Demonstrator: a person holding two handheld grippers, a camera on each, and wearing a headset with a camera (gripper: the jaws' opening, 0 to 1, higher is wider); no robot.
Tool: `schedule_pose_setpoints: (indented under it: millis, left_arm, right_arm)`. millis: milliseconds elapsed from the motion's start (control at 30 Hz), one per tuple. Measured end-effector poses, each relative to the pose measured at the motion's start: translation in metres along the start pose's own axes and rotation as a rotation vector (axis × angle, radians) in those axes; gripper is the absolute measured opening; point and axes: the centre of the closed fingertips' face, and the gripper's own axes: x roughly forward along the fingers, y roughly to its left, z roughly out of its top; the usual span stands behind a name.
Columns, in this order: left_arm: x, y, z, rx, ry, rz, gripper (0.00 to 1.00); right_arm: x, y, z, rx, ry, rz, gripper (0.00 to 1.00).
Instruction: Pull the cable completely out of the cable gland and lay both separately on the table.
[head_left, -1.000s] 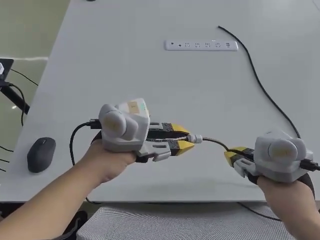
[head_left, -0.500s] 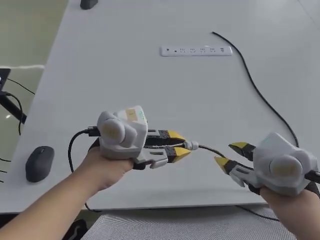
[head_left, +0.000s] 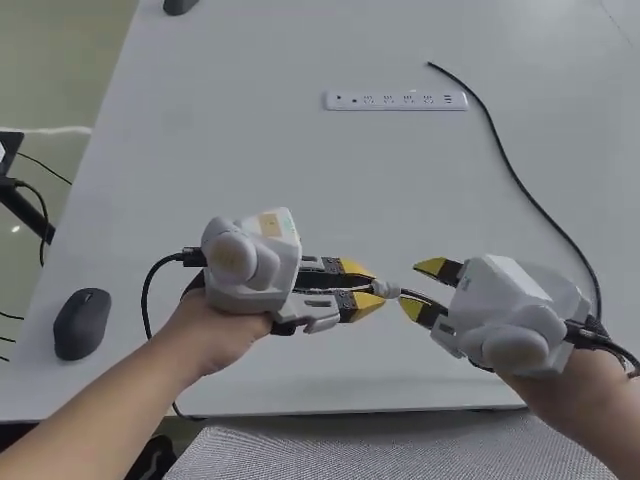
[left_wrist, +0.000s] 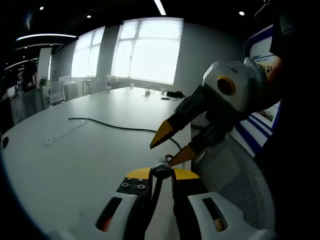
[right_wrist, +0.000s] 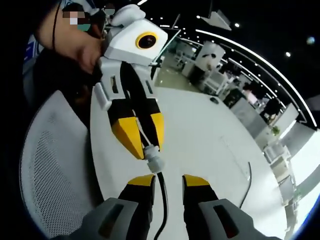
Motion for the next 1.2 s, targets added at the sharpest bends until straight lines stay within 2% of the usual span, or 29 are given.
schedule_pose_setpoints:
  millis: [200, 300, 733, 933, 1200]
  left_arm:
    - [-0.001, 0.002, 0.001, -0.007, -0.008, 0.007, 0.15]
    - [0.000, 0.002, 0.000, -0.005, -0.001, 0.007, 0.15]
    - [0.000, 0.000, -0.001, -0.010, -0.004, 0.007, 0.15]
    - [0.000, 0.001, 0.001, -0.009, -0.003, 0.009, 0.15]
    - [0.000, 0.001, 0.002, -0.015, -0.011, 0.014, 0.15]
  right_arm:
    - [0.003, 0.008, -0.001, -0.056, 0.010, 0.033, 0.01]
    - [0.004, 0.008, -0.003, -0.077, 0.014, 0.029, 0.00]
    - [0.004, 0.008, -0.006, -0.030, 0.011, 0.031, 0.00]
    - [0.003, 0.004, -0.013, 0.028, 0.016, 0.012, 0.00]
    - [0.002, -0.008, -0.035, 0.205, 0.030, -0.020, 0.00]
